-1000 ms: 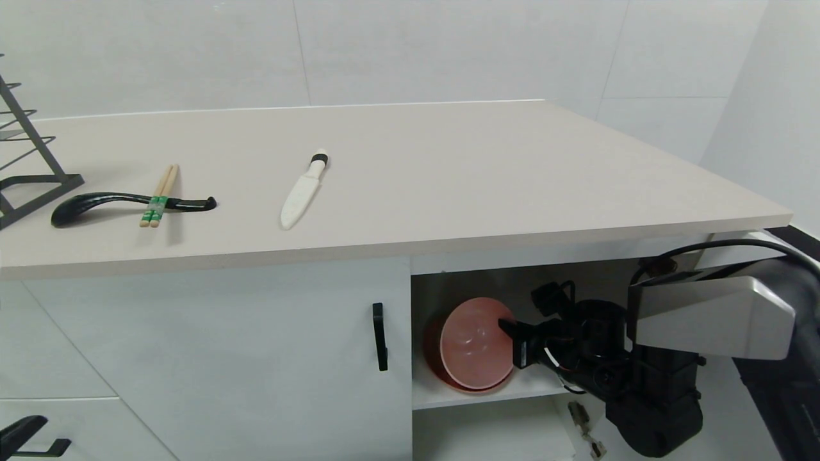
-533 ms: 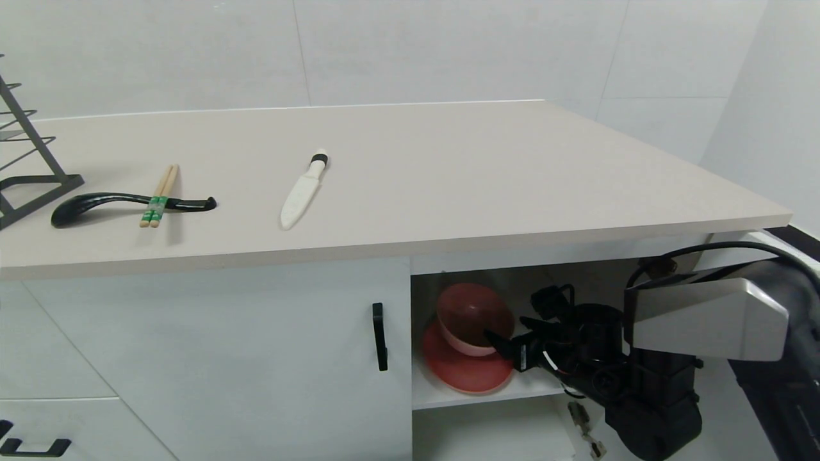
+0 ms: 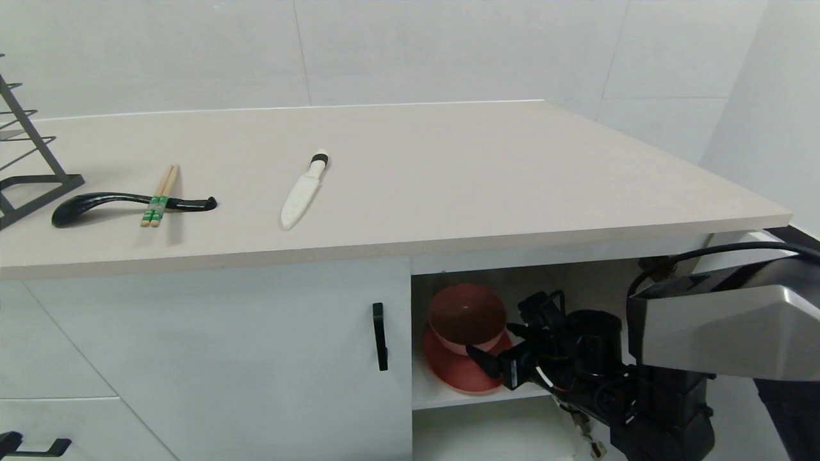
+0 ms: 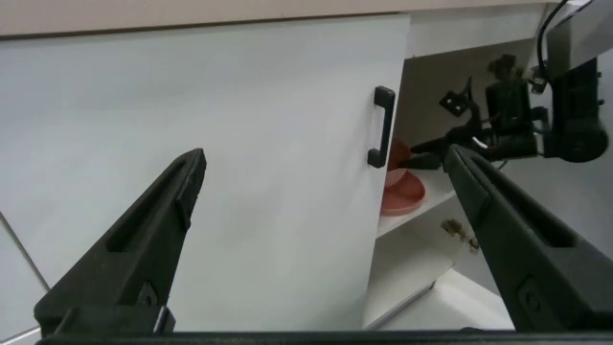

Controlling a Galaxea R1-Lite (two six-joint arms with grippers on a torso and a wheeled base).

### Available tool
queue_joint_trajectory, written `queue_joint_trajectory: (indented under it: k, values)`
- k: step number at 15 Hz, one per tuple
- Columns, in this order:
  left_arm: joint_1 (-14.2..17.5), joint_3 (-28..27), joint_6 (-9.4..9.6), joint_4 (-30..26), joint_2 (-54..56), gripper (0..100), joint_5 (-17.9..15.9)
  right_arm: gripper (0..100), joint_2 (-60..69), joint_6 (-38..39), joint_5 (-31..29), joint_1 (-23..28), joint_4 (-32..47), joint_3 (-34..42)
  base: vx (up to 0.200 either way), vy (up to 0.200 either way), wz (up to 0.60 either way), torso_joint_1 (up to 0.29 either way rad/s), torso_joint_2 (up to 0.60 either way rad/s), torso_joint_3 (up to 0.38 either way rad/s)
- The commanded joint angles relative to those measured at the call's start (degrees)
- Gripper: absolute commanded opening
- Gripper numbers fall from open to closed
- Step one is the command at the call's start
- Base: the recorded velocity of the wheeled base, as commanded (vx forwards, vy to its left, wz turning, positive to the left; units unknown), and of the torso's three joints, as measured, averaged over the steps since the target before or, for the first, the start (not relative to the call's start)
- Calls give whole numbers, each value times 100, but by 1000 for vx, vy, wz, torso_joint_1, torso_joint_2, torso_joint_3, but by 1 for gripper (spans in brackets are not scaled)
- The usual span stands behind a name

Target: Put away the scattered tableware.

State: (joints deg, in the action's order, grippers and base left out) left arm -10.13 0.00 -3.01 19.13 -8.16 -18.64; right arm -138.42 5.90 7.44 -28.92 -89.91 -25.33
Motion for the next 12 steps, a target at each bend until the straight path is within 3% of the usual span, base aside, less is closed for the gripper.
queue_joint_trajectory:
  k: [1, 8, 11, 12]
  values:
    - [2, 0, -7, 3, -28, 100, 1, 100, 562, -1, 3, -272, -9, 547, 0, 0, 0, 0, 0, 0]
    - [99, 0, -42, -14, 68, 100, 9, 100, 1889, -10, -5, -1081, -9, 2340, 0, 0, 0, 0, 0, 0]
    - [187, 0, -50, -14, 104, 100, 71, 100, 2179, -10, -225, -1178, -9, 2533, 0, 0, 0, 0, 0, 0]
    - [345, 0, -68, -23, 174, 100, 326, 100, 2461, -19, -260, -1178, -9, 2533, 0, 0, 0, 0, 0, 0]
